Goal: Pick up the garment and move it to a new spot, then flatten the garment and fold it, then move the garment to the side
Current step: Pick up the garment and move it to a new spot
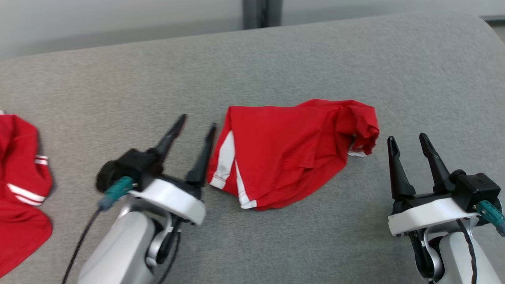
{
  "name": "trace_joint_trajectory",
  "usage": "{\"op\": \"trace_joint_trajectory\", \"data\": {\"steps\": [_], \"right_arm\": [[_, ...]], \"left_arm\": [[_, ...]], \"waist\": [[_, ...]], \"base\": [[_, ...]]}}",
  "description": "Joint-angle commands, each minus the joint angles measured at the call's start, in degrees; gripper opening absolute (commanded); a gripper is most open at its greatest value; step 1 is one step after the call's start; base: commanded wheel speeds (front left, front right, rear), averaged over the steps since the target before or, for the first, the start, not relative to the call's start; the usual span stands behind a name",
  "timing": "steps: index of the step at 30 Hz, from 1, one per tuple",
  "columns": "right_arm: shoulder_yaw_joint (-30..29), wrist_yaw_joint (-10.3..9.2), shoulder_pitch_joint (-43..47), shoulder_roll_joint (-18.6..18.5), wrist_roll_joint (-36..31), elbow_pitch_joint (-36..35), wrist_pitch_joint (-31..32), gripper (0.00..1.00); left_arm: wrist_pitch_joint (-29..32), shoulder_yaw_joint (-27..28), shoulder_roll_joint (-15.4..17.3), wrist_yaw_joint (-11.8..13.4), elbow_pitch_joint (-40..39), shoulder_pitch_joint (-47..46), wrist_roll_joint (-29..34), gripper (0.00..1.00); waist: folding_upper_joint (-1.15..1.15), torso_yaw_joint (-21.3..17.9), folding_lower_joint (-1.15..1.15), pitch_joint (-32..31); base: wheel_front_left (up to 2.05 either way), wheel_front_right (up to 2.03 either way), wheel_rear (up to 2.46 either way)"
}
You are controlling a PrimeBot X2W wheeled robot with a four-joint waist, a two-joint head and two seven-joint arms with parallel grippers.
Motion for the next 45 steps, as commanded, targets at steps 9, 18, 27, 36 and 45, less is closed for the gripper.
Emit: {"op": "trace_joint_trajectory", "data": {"steps": [9,18,27,36,45], "right_arm": [[-0.2,0.01,2.2,-1.3,-1.2,0.8,-0.3,1.0],[0.4,0.01,3.8,-1.9,-1.4,1.4,-0.3,1.0],[0.4,0.01,7.0,-2.2,-1.8,1.6,0.4,1.0],[-0.4,0.01,9.5,-1.9,-1.7,0.6,1.6,1.0],[-1.0,0.01,10.3,-1.5,-1.9,-0.2,1.9,1.0]], "left_arm": [[-3.1,10.1,3.9,3.8,-1.1,6.8,-2.6,1.0],[-3.3,15.6,5.4,4.4,-3.5,13.5,-0.6,1.0],[-3.3,16.5,4.6,3.6,-2.4,18.3,2.0,1.0],[-3.3,16.3,4.1,3.1,-1.4,20.7,2.8,1.0],[-3.3,16.1,4.1,3.2,-0.9,20.9,2.5,1.0]], "waist": [[0.0,6.0,0.0,-5.5],[0.0,6.9,0.0,-8.2],[0.0,6.2,0.0,-11.7],[0.0,6.0,0.0,-14.0],[0.0,5.9,0.0,-14.3]], "base": [[0.0,0.0,0.0],[0.0,0.0,0.0],[0.0,0.0,0.0],[0.0,0.0,0.0],[0.0,0.0,0.0]]}}
